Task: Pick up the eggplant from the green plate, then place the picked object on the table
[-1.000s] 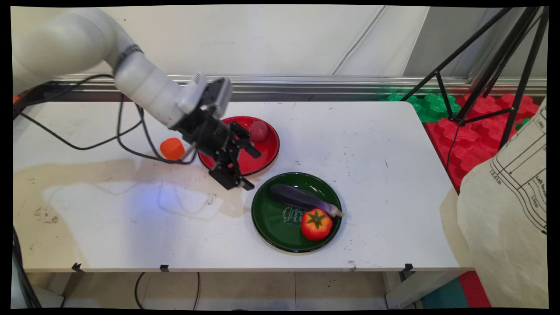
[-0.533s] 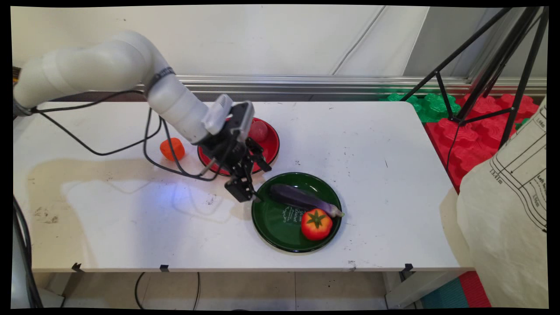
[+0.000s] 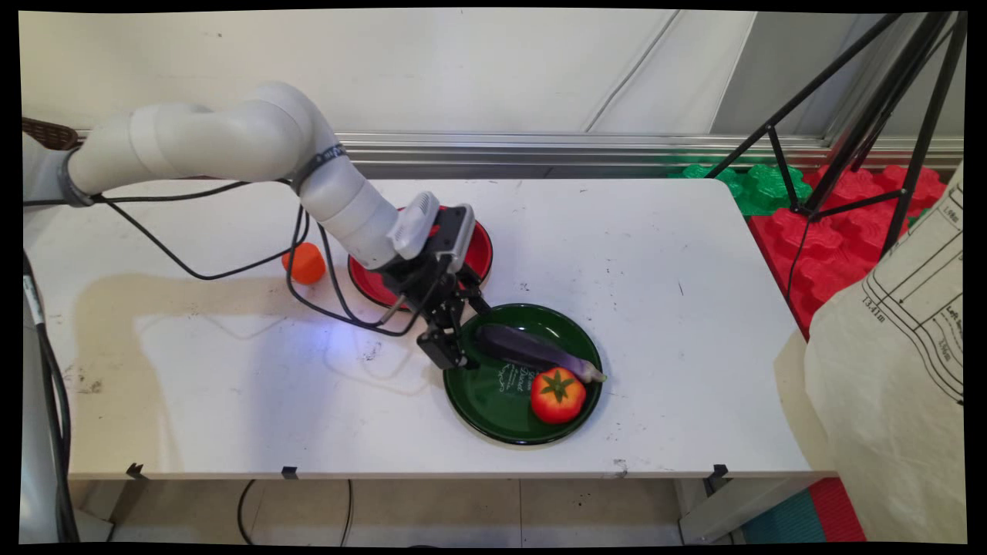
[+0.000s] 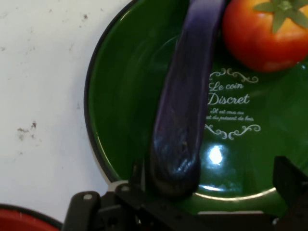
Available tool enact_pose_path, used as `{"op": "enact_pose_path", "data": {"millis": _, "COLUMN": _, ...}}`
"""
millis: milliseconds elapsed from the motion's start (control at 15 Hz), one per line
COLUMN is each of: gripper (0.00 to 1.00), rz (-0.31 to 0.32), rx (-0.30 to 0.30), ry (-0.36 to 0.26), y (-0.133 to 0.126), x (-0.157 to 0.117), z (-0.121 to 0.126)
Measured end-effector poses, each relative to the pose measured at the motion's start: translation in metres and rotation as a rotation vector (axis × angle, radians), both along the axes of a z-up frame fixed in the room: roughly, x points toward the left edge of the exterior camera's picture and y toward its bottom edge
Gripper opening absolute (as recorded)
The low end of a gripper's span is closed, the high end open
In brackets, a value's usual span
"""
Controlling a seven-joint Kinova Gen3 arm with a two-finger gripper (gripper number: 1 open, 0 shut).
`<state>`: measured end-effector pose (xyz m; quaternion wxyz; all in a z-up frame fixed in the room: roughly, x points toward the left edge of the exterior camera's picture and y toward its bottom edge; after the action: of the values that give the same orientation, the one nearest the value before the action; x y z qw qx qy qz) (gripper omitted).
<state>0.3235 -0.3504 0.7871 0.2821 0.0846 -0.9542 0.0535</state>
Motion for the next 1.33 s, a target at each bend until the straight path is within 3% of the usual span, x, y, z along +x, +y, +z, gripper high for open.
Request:
{"op": "enact_pose_path", "data": {"millis": 733, "gripper": 1.0, "rz": -0.021, "rx": -0.014, "ry": -0.02, "y": -0.008, "x": -0.014, "z": -0.018}}
{"op": "enact_pose_path", "data": {"millis": 800, "gripper": 0.0, "rz": -0.022, "rx": -0.017, "ry": -0.02, "y": -0.008, "x": -0.015, "z": -0.018}}
{"op": "enact_pose_path", "data": {"millis": 1333, "gripper": 0.0, "rz": -0.017, "rx": -0.028, "ry": -0.02, "y": -0.006, "x": -0.015, "z": -0.018}}
